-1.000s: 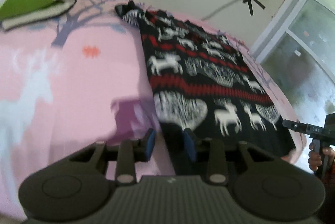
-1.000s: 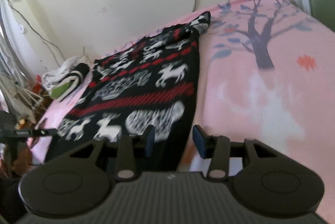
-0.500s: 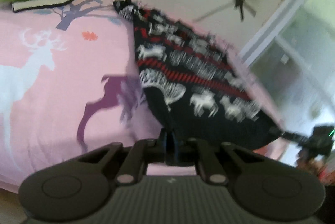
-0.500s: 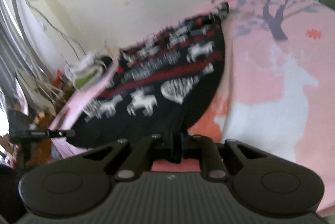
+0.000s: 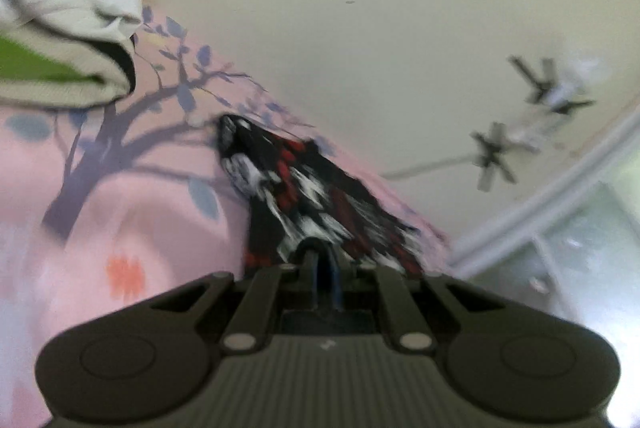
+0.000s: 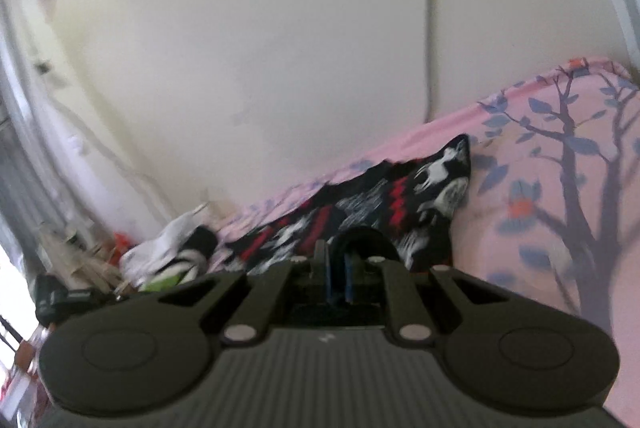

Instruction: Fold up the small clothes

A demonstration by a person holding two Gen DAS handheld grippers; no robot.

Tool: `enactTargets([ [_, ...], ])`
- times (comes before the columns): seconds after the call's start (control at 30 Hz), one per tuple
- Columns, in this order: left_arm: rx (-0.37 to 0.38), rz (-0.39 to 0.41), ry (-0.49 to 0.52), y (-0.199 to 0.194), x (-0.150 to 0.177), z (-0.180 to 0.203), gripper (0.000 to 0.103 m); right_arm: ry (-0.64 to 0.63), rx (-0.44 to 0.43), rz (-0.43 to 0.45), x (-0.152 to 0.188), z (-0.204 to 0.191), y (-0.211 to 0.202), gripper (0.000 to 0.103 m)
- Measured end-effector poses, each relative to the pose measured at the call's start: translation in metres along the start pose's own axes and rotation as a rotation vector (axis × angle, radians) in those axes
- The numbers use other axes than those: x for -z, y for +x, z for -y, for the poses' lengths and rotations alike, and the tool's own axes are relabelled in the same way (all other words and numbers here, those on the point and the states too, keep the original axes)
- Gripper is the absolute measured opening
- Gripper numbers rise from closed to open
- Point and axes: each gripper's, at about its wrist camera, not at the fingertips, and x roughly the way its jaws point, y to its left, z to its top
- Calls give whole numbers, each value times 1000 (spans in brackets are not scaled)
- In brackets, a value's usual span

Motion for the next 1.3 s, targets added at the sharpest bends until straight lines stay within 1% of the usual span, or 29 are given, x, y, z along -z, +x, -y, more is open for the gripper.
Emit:
enactTargets([
  [0.03, -51, -14, 18, 14, -7, 0, 22, -20, 60, -3, -3, 4, 17, 25],
  [0.07, -113, -21, 22, 25, -10, -1, 31, -37, 120, -11, -4, 8, 31, 63],
  [0.1, -136, -18, 17, 28, -10, -3, 33, -46, 158, -6, -3, 13, 34, 68],
  [0.13, -127, -15, 27, 28, -8, -5, 38, -57, 158, 0, 0, 16, 33, 66],
  [0.17, -108, -17, 50, 26, -4, -7, 47, -58, 133, -4, 3, 20, 28, 65],
  [0.2, -108, -17, 66, 24, 0, -8, 52, -58, 114, -2, 9, 22, 21, 65],
  [0.23, -119, -19, 84, 24, 4, -7, 54, -71, 112, 0, 16, 22, 15, 65],
  [0.3, -125, -56, 138, 32, 8, -3, 54, -132, 137, -23, 25, 18, 14, 65],
  [0.33, -123, -76, 165, 39, 10, 0, 53, -158, 152, -39, 30, 15, 17, 62],
  [0.37, -126, -94, 192, 46, 12, 5, 47, -173, 160, -63, 35, 12, 20, 50],
  [0.4, -140, -113, 221, 54, 15, 8, 39, -183, 176, -97, 41, 10, 24, 30],
  [0.43, -158, -135, 250, 59, 19, 11, 5, -202, 205, -109, 47, 7, 25, 0],
  [0.47, -179, -165, 280, 65, 24, 13, 6, -229, 229, -89, 51, 3, 21, 0],
  [0.57, -214, -182, 360, 62, 31, 14, 6, -237, 281, -59, 56, 0, 2, 0],
  [0.63, -236, -195, 361, 57, 28, 10, 7, -200, 300, -104, 62, 11, 0, 0],
  [0.67, -241, -211, 358, 57, 25, 9, 10, -204, 291, -99, 64, 13, -2, 0],
  [0.7, -240, -241, 355, 58, 21, 9, 10, -215, 294, -128, 58, 13, 0, 1],
  [0.73, -240, -253, 363, 56, 16, 13, 10, -224, 282, -156, 48, 11, 3, 16],
  [0.77, -232, -245, 388, 51, 10, 19, 10, -244, 265, -148, 37, 8, 2, 45],
  [0.8, -223, -217, 423, 46, 1, 27, 12, -281, 256, -92, 22, 1, -1, 54],
  [0.83, -225, -173, 462, 42, -11, 38, 17, -314, 240, -61, 8, -6, -1, 53],
  [0.87, -227, -137, 487, 42, -22, 47, 24, -341, 209, -56, -11, -14, 5, 53],
  [0.93, -198, -81, 527, 54, -48, 69, 32, -355, 161, -54, -45, -26, 29, 53],
  [1.0, -162, -72, 550, 85, -73, 85, 41, -339, 113, -86, -74, -33, 72, 52],
  [1.03, -167, -75, 556, 108, -84, 91, 46, -321, 106, -103, -83, -34, 94, 51],
  [1.13, -186, -133, 537, 180, -109, 93, 46, -301, 108, -191, -101, -31, 168, 51],
  [1.17, -213, -148, 512, 203, -115, 89, 46, -300, 121, -210, -103, -29, 192, 51],
  [1.23, -243, -197, 455, 244, -122, 78, 46, -279, 129, -246, -106, -25, 228, 51],
  [1.3, -259, -238, 416, 274, -125, 68, 46, -229, 128, -284, -106, -12, 260, 53],
])
